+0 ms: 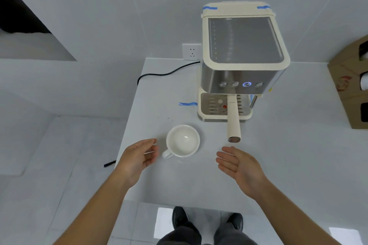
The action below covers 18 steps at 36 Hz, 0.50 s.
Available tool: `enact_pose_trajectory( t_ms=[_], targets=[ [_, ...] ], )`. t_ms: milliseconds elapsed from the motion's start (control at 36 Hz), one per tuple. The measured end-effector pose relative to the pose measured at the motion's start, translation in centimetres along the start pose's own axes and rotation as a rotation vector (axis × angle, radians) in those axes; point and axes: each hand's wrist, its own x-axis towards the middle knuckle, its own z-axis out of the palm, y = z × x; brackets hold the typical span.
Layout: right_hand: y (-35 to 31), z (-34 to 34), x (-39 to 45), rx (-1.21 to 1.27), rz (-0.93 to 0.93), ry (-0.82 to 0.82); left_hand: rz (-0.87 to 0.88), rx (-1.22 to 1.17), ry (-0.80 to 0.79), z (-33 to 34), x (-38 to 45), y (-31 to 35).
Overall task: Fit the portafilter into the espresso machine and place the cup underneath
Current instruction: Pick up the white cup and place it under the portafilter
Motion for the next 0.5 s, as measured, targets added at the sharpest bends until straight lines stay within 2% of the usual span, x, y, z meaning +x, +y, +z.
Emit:
enact_pose_trajectory(
  t_ms=[250, 500],
  targets=[
    [1.5, 3.5, 0.7, -0.095, 0.030, -0.075, -0.073, 0.028, 0.006, -0.9, 1.9, -2.3],
    [2.6, 7.0, 1.6, -0.087, 0.012, -0.037, -0.012, 0.085, -0.113, 0.7, 3.3, -1.9]
  ],
)
